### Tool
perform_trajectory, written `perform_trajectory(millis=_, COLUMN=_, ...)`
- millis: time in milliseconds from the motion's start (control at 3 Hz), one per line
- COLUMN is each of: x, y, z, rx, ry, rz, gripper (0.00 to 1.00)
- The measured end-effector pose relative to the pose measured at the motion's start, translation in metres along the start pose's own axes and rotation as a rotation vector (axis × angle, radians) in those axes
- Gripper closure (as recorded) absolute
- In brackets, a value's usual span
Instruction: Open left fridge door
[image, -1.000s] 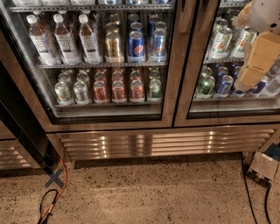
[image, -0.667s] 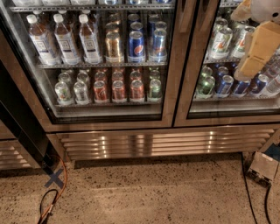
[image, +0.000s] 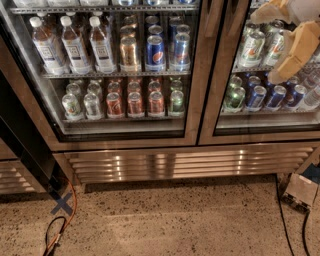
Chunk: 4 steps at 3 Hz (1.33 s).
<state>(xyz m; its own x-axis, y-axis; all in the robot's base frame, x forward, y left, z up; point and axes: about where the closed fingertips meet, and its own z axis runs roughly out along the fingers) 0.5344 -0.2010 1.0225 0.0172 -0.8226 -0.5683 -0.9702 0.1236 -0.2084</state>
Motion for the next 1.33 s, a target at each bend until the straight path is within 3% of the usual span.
perform_trajectory(millis=333, x=-0.0131, y=-0.0068, z=0.002, rx=0.016, ry=-0.054, rz=-0.006, gripper=0.0)
perform_trajectory(millis=1333, x=-0.0113, y=-0.0136, z=0.0066, rx=0.036, ry=-0.035, rz=-0.001, gripper=0.0)
